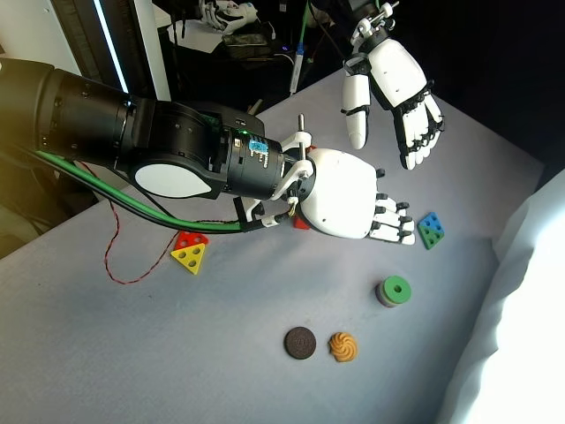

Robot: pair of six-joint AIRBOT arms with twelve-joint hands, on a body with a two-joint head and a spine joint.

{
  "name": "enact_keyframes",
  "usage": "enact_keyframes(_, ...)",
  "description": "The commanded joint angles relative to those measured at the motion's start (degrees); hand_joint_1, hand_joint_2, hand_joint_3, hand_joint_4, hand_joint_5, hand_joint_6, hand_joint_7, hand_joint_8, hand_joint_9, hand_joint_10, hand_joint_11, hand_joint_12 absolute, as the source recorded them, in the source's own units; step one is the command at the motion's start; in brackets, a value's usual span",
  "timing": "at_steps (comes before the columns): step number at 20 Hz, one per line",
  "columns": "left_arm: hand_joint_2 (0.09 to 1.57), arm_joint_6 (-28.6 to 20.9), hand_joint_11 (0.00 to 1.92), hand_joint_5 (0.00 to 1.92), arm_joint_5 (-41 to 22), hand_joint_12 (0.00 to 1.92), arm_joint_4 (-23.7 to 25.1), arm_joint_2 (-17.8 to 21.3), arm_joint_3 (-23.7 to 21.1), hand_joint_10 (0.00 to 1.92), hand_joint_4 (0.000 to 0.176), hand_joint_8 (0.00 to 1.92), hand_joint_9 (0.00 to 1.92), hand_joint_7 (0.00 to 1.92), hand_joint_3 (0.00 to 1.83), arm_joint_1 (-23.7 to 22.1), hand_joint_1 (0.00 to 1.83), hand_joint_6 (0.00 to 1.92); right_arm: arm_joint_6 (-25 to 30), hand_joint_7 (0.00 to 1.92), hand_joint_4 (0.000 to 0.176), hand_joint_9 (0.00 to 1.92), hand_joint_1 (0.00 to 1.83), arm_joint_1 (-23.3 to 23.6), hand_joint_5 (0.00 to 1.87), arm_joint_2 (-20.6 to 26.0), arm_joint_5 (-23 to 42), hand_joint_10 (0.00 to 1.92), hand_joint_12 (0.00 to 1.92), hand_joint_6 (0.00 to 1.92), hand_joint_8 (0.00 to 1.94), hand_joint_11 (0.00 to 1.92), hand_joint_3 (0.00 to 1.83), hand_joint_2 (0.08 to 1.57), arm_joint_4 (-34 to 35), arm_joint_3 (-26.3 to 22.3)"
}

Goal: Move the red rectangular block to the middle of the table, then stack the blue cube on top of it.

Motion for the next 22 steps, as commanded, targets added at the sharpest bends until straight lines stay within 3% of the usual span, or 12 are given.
enact_keyframes(1, 1.24, 0.0, 0.00, 0.43, -2.9, 0.74, 4.0, 0.6, 0.2, 0.00, 0.000, 0.00, 0.33, 0.39, 0.00, -0.2, 0.03, 0.00, 0.7, 0.20, 0.069, 0.01, 1.09, 0.1, 1.09, 0.5, 6.7, 0.00, 0.00, 0.83, 0.00, 0.00, 0.00, 1.06, 0.2, -0.1)
enact_keyframes(5, 1.24, 0.0, 0.00, 0.42, -2.9, 0.74, 4.0, 0.6, 0.1, 0.00, 0.000, 0.00, 0.33, 0.39, 0.00, -0.3, 0.02, 0.00, 1.1, 0.21, 0.066, 0.00, 1.10, -0.8, 1.11, -0.1, 6.6, 0.00, 0.00, 0.80, 0.00, 0.00, 0.00, 1.05, 0.1, -0.1)
enact_keyframes(6, 1.24, 0.0, 0.00, 0.41, -2.9, 0.73, 4.0, 0.6, 0.1, 0.00, 0.000, 0.00, 0.32, 0.39, 0.00, -0.3, 0.03, 0.00, 1.1, 0.19, 0.087, 0.00, 1.09, -1.0, 1.08, -0.3, 6.6, 0.00, 0.00, 0.84, 0.00, 0.00, 0.00, 1.06, 0.2, -0.1)
enact_keyframes(7, 1.24, 0.0, 0.00, 0.41, -2.9, 0.73, 4.0, 0.6, 0.1, 0.00, 0.000, 0.00, 0.32, 0.39, 0.00, -0.3, 0.03, 0.00, 1.1, 0.19, 0.087, 0.00, 1.09, -1.0, 1.08, -0.3, 6.6, 0.00, 0.00, 0.84, 0.00, 0.00, 0.00, 1.06, 0.2, -0.1)
enact_keyframes(8, 1.24, 0.0, 0.00, 0.42, -2.9, 0.73, 4.0, 0.6, 0.2, 0.00, 0.000, 0.00, 0.33, 0.40, 0.00, -0.3, 0.03, 0.00, 1.2, 0.21, 0.105, 0.01, 1.08, -1.1, 1.10, -0.3, 6.6, 0.00, 0.00, 0.82, 0.00, 0.00, 0.00, 1.06, 0.4, -0.1)
enact_keyframes(9, 1.24, 0.0, 0.00, 0.42, -2.9, 0.73, 4.0, 0.6, 0.1, 0.00, 0.000, 0.00, 0.33, 0.39, 0.00, -0.3, 0.02, 0.00, 1.2, 0.20, 0.105, 0.00, 1.08, -1.1, 1.10, -0.4, 6.6, 0.00, 0.00, 0.82, 0.00, 0.00, 0.00, 1.06, 0.5, -0.1)
enact_keyframes(10, 1.24, 0.0, 0.00, 0.41, -2.9, 0.72, 4.0, 0.6, 0.1, 0.00, 0.000, 0.00, 0.33, 0.39, 0.00, -0.3, 0.03, 0.00, 1.2, 0.20, 0.084, 0.00, 1.09, -1.3, 1.09, -0.5, 6.6, 0.00, 0.00, 0.82, 0.00, 0.00, 0.00, 1.06, 0.7, -0.1)
enact_keyframes(14, 1.25, 0.0, 0.00, 0.41, -2.9, 0.74, 4.0, 0.6, -0.1, 0.00, 0.000, 0.00, 0.33, 0.39, 0.00, -0.3, 0.02, 0.00, 1.2, 0.23, 0.089, 0.01, 1.10, -1.9, 1.12, -0.8, 6.2, 0.00, 0.00, 0.79, 0.01, 0.00, 0.00, 1.05, 1.2, -0.1)
enact_keyframes(15, 1.25, 0.2, 0.00, 0.41, -2.9, 0.73, 4.0, 0.6, -0.1, 0.00, 0.000, 0.00, 0.33, 0.39, 0.00, -0.3, 0.03, 0.00, 1.2, 0.23, 0.075, 0.00, 1.10, -2.2, 1.11, -0.8, 6.2, 0.00, 0.00, 0.80, 0.00, 0.00, 0.00, 1.05, 1.2, -0.1)
enact_keyframes(17, 1.25, 0.4, 0.00, 0.42, -2.9, 0.73, 4.0, 0.6, -0.1, 0.00, 0.000, 0.00, 0.34, 0.39, 0.00, -0.3, 0.02, 0.00, 1.2, 0.22, 0.100, 0.00, 1.08, -2.3, 1.08, -0.9, 6.3, 0.00, 0.00, 0.84, 0.00, 0.00, 0.00, 1.06, 1.2, -0.1)
enact_keyframes(20, 1.25, 0.5, 0.00, 0.42, -2.9, 0.73, 4.0, 0.6, 0.0, 0.00, 0.000, 0.00, 0.34, 0.40, 0.00, -0.3, 0.03, 0.00, 1.2, 0.22, 0.105, 0.00, 1.08, -2.4, 1.08, -0.9, 6.4, 0.00, 0.00, 0.85, 0.00, 0.00, 0.00, 1.06, 1.4, -0.1)
enact_keyframes(22, 1.25, 0.6, 0.00, 0.42, -2.9, 0.73, 4.0, 0.6, -0.1, 0.00, 0.000, 0.00, 0.34, 0.40, 0.00, -0.3, 0.03, 0.00, 1.1, 0.23, 0.091, 0.01, 1.09, -2.8, 1.09, -0.9, 6.7, 0.00, 0.00, 0.83, 0.01, 0.00, 0.00, 1.06, 1.4, 0.0)
